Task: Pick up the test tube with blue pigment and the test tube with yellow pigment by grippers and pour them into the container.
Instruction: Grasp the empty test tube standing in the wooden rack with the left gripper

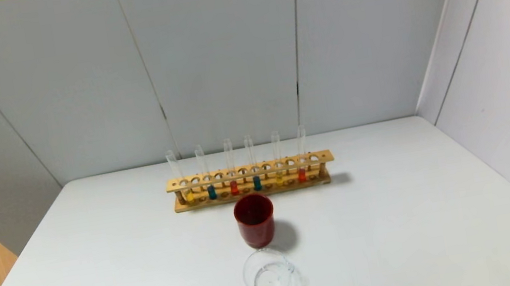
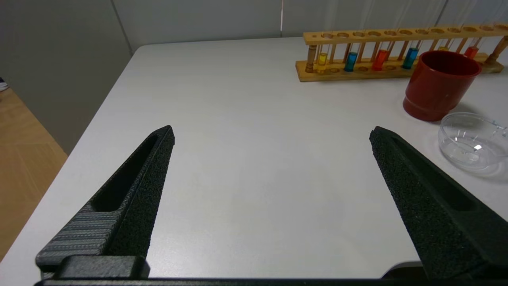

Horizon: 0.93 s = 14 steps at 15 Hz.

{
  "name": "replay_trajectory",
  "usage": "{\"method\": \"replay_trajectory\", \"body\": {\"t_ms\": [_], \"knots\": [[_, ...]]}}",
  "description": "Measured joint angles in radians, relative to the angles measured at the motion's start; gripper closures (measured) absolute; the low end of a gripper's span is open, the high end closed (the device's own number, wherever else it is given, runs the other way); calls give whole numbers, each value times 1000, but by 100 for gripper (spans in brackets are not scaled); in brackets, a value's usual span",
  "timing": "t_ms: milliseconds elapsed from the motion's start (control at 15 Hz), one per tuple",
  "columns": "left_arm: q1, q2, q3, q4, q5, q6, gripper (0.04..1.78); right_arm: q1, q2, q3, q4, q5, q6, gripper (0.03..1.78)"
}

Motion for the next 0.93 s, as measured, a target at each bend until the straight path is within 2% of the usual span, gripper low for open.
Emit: {"method": "replay_trajectory", "body": {"t_ms": [200,533,733,933], "knots": [[0,0,-69,35,-13,-2,8,0,0,0,0,0,0,7],[0,56,-347,298,-141,-1,8,-1,0,0,0,0,0,7],[-20,212,-437,263,-161,-1,8,0,0,0,0,0,1,7],[-45,440,-505,137,-164,-4,8,0,0,0,0,0,0,7]]}}
